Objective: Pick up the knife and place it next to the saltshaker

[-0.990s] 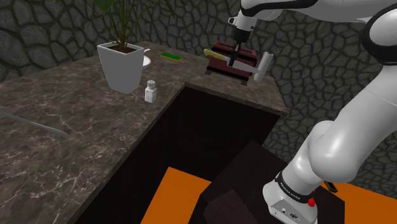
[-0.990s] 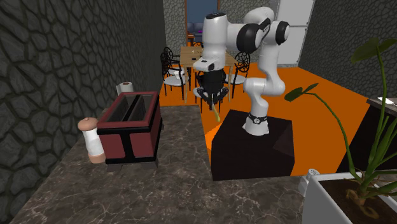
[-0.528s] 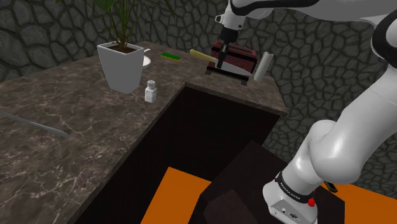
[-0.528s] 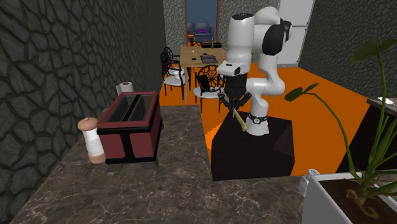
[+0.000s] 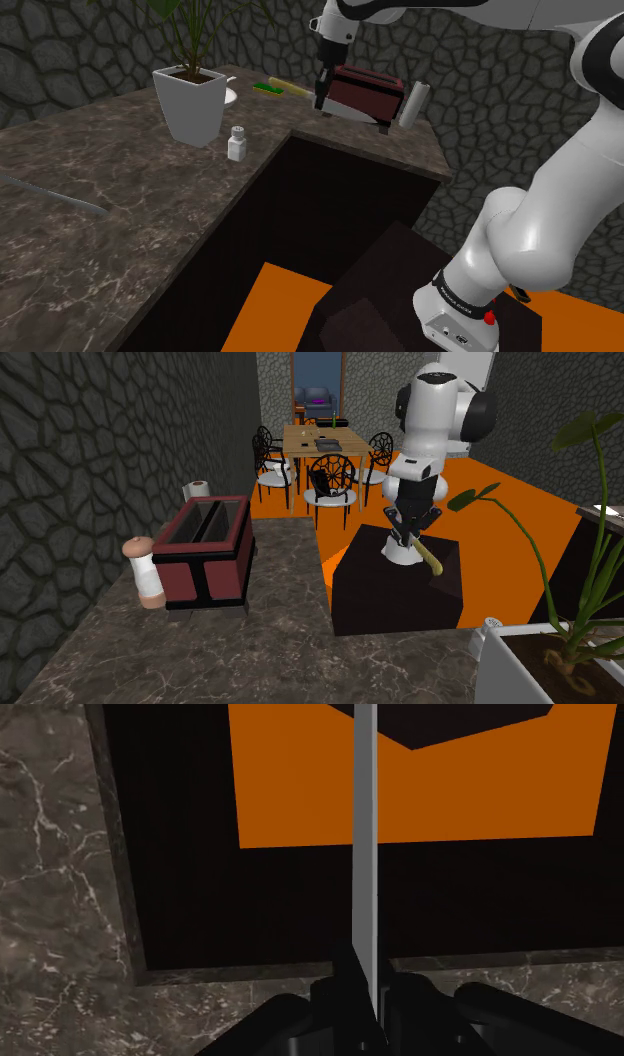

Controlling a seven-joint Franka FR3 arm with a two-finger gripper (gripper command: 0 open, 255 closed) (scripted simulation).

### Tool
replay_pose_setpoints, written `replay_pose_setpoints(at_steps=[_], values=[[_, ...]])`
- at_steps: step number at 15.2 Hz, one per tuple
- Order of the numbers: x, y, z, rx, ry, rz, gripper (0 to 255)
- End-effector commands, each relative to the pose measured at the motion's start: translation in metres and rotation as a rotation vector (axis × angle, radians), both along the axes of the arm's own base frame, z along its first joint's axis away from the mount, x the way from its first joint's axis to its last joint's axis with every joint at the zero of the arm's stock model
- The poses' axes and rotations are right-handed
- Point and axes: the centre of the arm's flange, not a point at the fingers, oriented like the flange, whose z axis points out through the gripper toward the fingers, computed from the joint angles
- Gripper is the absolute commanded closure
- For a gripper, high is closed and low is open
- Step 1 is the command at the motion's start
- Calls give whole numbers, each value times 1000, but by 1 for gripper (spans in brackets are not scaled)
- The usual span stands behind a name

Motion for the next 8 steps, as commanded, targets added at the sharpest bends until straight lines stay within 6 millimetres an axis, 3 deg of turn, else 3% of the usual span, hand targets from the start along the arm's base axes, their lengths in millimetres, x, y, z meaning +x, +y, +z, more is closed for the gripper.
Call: replay_pose_setpoints(at_steps=[1,8], values=[[4,26,1,0,0,-1,255],[18,118,1,0,0,-1,255]])
